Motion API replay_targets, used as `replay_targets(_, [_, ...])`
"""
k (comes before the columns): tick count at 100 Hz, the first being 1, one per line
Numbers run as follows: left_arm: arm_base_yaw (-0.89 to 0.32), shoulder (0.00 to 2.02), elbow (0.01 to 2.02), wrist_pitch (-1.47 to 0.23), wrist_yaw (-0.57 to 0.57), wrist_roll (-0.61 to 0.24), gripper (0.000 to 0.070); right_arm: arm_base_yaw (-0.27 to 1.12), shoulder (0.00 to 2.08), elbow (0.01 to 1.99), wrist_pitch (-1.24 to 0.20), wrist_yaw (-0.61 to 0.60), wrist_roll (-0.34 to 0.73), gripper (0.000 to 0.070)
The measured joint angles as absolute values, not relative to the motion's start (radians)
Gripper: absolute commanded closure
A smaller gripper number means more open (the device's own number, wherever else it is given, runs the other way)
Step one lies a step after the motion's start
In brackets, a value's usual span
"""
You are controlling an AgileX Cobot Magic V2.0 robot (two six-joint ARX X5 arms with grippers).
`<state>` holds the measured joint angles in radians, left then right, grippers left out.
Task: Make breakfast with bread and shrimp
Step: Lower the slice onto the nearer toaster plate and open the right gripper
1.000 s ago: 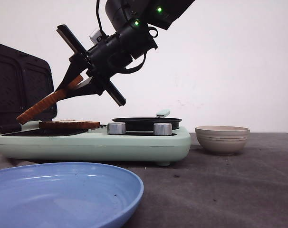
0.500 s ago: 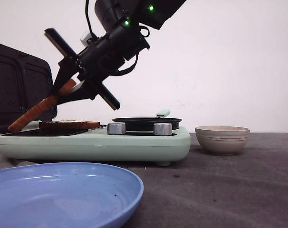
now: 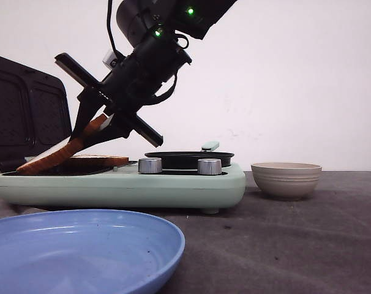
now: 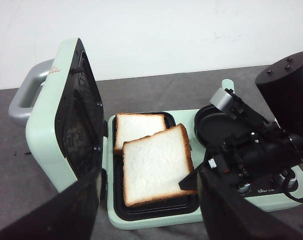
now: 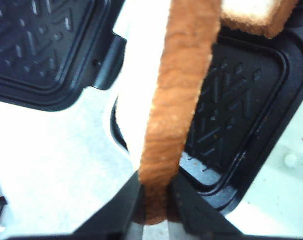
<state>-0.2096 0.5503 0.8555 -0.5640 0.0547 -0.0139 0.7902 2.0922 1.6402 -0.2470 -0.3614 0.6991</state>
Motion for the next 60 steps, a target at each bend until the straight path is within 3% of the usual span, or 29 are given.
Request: replay_targets(60, [-0.21,0.55,0.855,-0.564,0.055,-0.014,0.0387,0.821,2.092,1.642,-0.302,-0.257,0.607,0.07])
